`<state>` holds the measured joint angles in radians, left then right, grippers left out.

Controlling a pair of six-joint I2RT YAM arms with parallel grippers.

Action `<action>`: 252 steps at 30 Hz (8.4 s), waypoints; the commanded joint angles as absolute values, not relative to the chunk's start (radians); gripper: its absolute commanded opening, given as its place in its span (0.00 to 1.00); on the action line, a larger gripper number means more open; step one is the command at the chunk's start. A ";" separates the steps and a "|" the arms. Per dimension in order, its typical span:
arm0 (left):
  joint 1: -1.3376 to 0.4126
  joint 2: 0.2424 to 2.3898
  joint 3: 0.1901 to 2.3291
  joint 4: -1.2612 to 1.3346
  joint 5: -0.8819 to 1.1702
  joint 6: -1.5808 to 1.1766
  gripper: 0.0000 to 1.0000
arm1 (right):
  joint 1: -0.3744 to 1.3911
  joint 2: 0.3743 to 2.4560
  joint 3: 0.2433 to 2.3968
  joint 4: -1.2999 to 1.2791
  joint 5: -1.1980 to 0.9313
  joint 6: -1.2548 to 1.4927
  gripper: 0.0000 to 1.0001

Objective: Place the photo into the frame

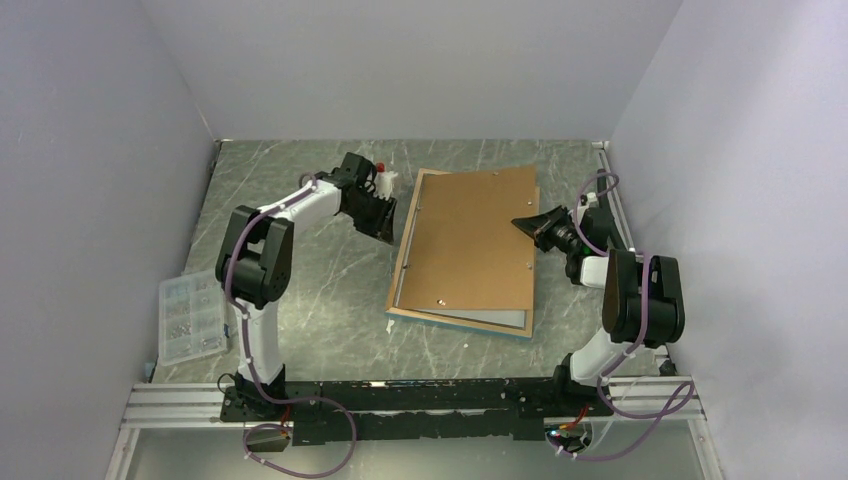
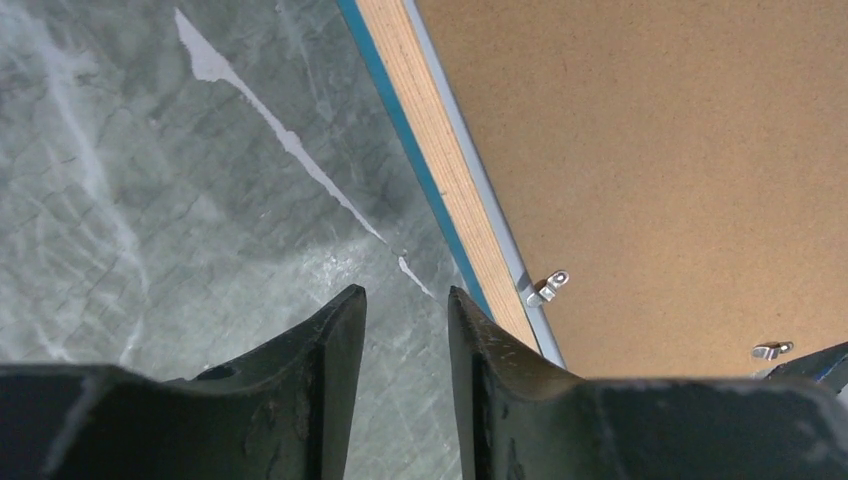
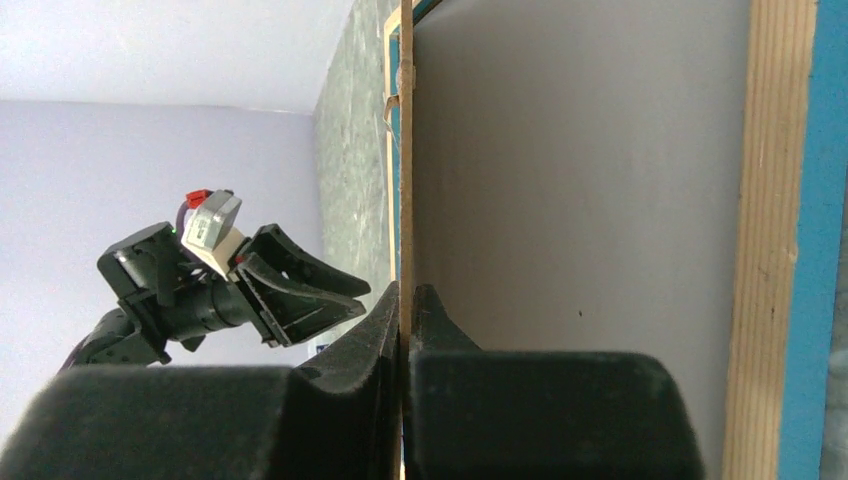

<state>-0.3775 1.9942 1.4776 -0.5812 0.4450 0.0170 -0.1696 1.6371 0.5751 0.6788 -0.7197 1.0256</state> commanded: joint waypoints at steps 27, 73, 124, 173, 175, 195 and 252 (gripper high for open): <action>-0.414 2.044 1.453 -0.490 0.494 0.054 0.14 | -0.075 1.529 0.621 0.424 -0.443 0.782 0.10; -0.427 2.012 1.379 -0.457 0.490 0.073 0.03 | 0.255 1.648 0.985 -0.264 0.066 0.542 0.91; -0.423 2.005 1.414 -0.463 0.468 0.055 0.03 | 0.133 1.708 0.988 -0.249 -0.128 0.504 0.94; -0.327 2.017 1.311 -0.433 0.752 -0.062 0.08 | 0.580 1.863 1.037 0.172 -0.484 0.850 0.45; -0.326 2.023 1.300 -0.427 0.744 -0.063 0.07 | 0.595 1.871 1.032 0.168 -0.487 0.851 0.47; -0.320 2.038 1.272 -0.406 0.727 -0.075 0.03 | 0.652 1.923 1.046 0.248 -0.425 0.927 0.48; -0.252 1.919 1.251 -0.474 0.663 0.098 0.12 | 0.235 1.601 1.026 -0.019 -0.320 0.797 0.82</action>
<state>-0.2474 1.9530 1.2709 -0.5022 0.6628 0.0906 0.2016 1.5589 1.0248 0.0372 -0.3225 0.8280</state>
